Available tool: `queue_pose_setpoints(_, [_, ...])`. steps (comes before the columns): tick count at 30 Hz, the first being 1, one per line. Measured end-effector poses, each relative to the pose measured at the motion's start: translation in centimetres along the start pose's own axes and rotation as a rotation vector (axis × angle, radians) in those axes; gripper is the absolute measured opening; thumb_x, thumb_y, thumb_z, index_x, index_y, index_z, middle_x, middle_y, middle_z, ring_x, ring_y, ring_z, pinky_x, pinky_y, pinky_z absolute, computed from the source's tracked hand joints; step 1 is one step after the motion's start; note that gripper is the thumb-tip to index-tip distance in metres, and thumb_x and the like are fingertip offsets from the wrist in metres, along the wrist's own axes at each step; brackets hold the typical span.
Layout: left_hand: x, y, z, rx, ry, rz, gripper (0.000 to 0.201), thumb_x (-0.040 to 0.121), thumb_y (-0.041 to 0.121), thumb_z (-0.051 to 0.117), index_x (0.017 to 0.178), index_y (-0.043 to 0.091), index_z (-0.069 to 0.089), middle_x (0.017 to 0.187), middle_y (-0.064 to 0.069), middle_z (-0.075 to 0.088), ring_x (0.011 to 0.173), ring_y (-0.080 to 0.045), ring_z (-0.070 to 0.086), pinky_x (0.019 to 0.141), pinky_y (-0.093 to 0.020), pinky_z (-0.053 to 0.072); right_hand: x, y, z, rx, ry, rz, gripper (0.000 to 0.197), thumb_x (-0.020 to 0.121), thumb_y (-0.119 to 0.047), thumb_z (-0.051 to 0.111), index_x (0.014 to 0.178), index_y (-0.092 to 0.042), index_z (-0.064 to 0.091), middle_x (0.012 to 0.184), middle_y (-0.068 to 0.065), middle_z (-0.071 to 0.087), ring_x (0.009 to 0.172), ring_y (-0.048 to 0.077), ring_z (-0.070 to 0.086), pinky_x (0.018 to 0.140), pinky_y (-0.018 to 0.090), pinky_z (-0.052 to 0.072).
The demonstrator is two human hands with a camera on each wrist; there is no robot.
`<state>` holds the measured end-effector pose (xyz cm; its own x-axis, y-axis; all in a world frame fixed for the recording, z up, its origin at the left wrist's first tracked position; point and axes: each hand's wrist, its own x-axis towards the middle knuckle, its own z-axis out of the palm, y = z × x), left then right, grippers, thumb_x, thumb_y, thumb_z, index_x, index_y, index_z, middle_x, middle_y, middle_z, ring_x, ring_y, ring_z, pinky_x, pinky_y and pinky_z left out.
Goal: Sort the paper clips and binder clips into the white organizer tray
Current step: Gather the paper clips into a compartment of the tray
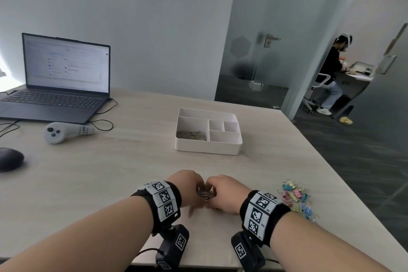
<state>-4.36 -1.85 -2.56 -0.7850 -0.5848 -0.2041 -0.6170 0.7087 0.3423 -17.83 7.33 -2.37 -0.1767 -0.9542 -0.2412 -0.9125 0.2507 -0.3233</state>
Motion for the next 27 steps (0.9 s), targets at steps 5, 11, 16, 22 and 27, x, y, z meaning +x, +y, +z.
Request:
queue_pose_setpoints(5, [0.4, -0.7, -0.2, -0.101, 0.019, -0.018, 0.03, 0.072, 0.038, 0.074, 0.1, 0.026, 0.073, 0.096, 0.005, 0.069, 0.09, -0.018, 0.064, 0.077, -0.027, 0.051, 0.6, -0.3, -0.2, 0.042, 0.02, -0.004, 0.022, 0.083, -0.028, 0.069, 0.103, -0.021, 0.063, 0.102, 0.001, 0.06, 0.098, 0.021, 0.058, 0.075, 0.027, 0.041])
queue_pose_setpoints(11, [1.4, -2.1, -0.4, -0.236, 0.026, -0.002, 0.011, 0.073, 0.034, 0.073, 0.082, 0.03, 0.071, 0.075, 0.01, 0.066, 0.068, -0.011, 0.063, 0.062, -0.024, 0.051, 1.3, 0.0, -0.6, 0.214, 0.017, 0.045, 0.019, 0.082, -0.017, 0.064, 0.101, -0.021, 0.067, 0.085, -0.004, 0.061, 0.06, 0.01, 0.055, 0.053, 0.02, 0.043])
queue_pose_setpoints(16, [2.3, -3.7, -0.9, -0.415, 0.027, -0.015, 0.013, 0.074, 0.027, 0.076, 0.087, 0.025, 0.074, 0.073, 0.007, 0.069, 0.055, -0.011, 0.062, 0.058, -0.032, 0.061, 2.6, 0.5, -0.5, 0.417, 0.036, 0.13, 0.016, 0.082, -0.011, 0.061, 0.09, -0.025, 0.063, 0.07, 0.004, 0.065, 0.057, 0.019, 0.061, 0.057, 0.032, 0.055])
queue_pose_setpoints(22, [3.2, -6.1, -1.8, -0.543, 0.098, -0.054, 0.009, 0.077, 0.029, 0.08, 0.083, 0.029, 0.073, 0.07, 0.008, 0.069, 0.043, -0.001, 0.055, 0.049, -0.019, 0.05, 4.4, 1.4, -1.4, 0.667, 0.074, 0.136, 0.009, 0.086, -0.005, 0.065, 0.088, -0.014, 0.064, 0.067, 0.006, 0.06, 0.055, 0.015, 0.057, 0.05, 0.027, 0.05])
queue_pose_setpoints(27, [3.6, -6.8, -1.7, -0.654, 0.079, -0.057, 0.007, 0.078, 0.026, 0.081, 0.078, 0.028, 0.074, 0.067, 0.005, 0.068, 0.042, -0.004, 0.053, 0.047, -0.018, 0.047, 6.7, 1.2, -4.1, 0.856, 0.099, 0.111, 0.013, 0.088, 0.004, 0.064, 0.085, -0.009, 0.062, 0.067, 0.006, 0.056, 0.054, 0.012, 0.053, 0.046, 0.022, 0.046])
